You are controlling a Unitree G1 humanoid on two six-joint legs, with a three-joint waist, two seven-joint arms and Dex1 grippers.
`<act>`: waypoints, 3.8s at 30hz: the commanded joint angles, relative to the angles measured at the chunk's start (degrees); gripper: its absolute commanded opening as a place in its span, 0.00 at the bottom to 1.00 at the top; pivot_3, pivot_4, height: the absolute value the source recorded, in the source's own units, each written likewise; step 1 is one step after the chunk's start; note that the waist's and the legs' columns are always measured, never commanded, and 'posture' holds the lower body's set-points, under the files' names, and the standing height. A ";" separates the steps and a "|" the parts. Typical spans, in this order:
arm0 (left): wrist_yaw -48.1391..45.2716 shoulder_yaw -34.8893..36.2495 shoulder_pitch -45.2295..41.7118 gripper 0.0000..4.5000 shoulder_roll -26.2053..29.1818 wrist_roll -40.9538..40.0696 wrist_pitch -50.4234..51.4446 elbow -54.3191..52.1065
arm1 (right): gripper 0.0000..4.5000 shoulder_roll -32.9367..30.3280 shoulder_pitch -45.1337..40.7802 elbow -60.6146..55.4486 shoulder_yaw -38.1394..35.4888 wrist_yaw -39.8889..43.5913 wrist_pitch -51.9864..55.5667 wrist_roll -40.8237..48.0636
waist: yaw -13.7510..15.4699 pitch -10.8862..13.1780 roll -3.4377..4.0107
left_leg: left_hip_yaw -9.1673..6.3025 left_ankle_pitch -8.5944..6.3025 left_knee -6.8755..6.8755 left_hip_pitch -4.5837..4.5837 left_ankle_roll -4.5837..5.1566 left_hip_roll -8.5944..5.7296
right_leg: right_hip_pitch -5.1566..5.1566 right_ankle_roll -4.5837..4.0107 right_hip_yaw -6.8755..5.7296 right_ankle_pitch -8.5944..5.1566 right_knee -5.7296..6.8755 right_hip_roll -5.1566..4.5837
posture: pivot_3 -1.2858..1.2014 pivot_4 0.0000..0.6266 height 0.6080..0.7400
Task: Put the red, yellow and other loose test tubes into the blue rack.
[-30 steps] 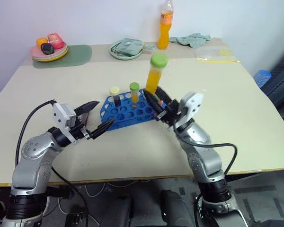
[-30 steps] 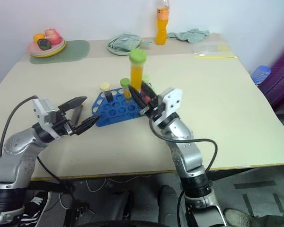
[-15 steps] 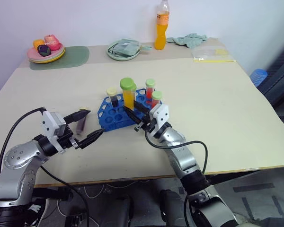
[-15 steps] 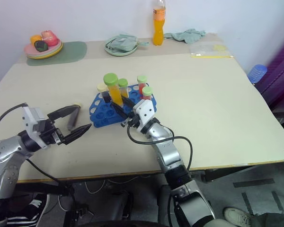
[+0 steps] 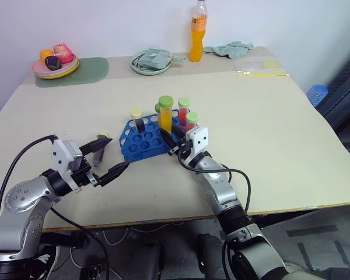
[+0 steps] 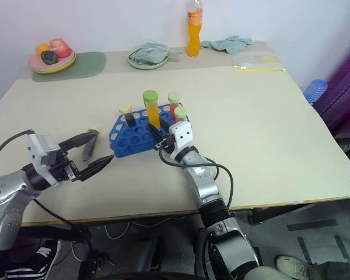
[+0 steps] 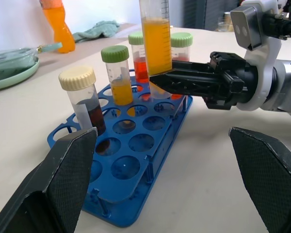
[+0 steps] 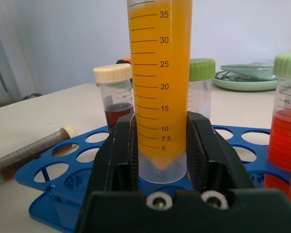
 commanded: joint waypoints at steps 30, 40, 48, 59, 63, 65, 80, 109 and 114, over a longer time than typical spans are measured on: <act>0.98 0.10 -1.76 1.00 -0.69 -0.17 -0.76 -2.12 | 0.19 -1.31 1.22 -0.34 -0.61 -1.81 1.45 -3.92 | 0.03 0.00 0.00 | 0.00 -0.01 0.00 0.07 0.02 0.00 | 0.08 0.00 0.00 0.00 0.00 0.00 | 0.52 0.24 1.00; 1.48 0.00 -1.86 1.00 -0.74 0.00 -0.70 -2.42 | 0.19 0.23 -1.08 2.66 -0.36 -3.13 0.25 -4.51 | 0.00 0.00 0.00 | 0.00 -0.01 0.01 0.08 0.02 0.00 | 0.09 0.00 0.01 0.00 0.00 0.00 | 0.52 0.24 1.00; 2.07 -0.09 -1.71 1.00 -0.71 -0.18 -0.47 -2.92 | 0.48 -0.54 0.02 2.40 -0.85 -0.78 0.55 -2.95 | 0.00 0.00 0.00 | 0.00 -0.01 0.01 0.07 0.02 0.00 | 0.09 0.00 0.01 0.00 0.00 0.01 | 0.52 0.24 1.00; 2.25 0.07 -1.12 1.00 -0.62 -0.31 -0.01 -3.54 | 0.98 -5.02 3.14 -5.18 -1.10 2.66 3.30 -2.07 | 0.25 0.00 0.00 | 0.00 -0.02 0.02 0.08 0.04 0.00 | 0.11 0.00 0.01 0.00 -0.01 0.00 | 0.52 0.24 1.00; 2.83 1.46 0.70 1.00 -0.34 -0.74 0.59 -4.76 | 0.98 -10.52 8.01 -15.58 -0.32 9.43 6.81 1.16 | 0.32 0.00 0.00 | 0.00 -0.05 0.02 0.08 0.08 -0.01 | 0.15 0.00 0.01 0.00 -0.04 -0.01 | 0.52 0.24 1.00; 3.35 2.70 1.52 1.00 -0.24 -1.78 1.22 -5.74 | 0.98 -13.78 10.17 -20.17 -0.41 11.51 8.45 1.88 | 0.32 0.00 0.00 | 0.00 -0.06 0.01 0.08 0.10 0.00 | 0.14 0.00 0.00 0.00 -0.04 -0.01 | 0.52 0.24 1.00; 14.51 8.77 -3.07 1.00 14.15 -5.50 31.24 -2.78 | 0.98 -32.53 7.37 -44.36 -7.47 29.07 33.62 29.52 | 0.51 0.03 -0.04 | -0.07 -0.11 0.04 0.17 0.18 0.07 | 0.36 0.02 -0.11 -0.02 -0.17 0.02 | 0.52 0.24 1.00; -24.09 -51.71 -70.51 1.00 17.89 15.83 58.47 65.42 | 0.98 -29.68 3.08 -39.89 -3.43 31.01 31.77 24.20 | 1.44 0.15 -0.30 | -0.02 0.03 0.17 -0.07 -0.03 -0.12 | 0.13 0.05 -0.11 -0.01 -0.05 0.03 | 0.52 0.24 1.00; -28.53 -53.73 -74.29 1.00 12.73 22.85 55.75 76.19 | 0.98 -29.18 2.65 -39.39 -3.44 30.50 31.84 23.99 | 1.31 0.16 -0.32 | -0.02 0.05 0.22 -0.24 -0.05 -0.11 | -0.05 0.06 -0.11 -0.01 -0.01 0.03 | 0.52 0.24 1.00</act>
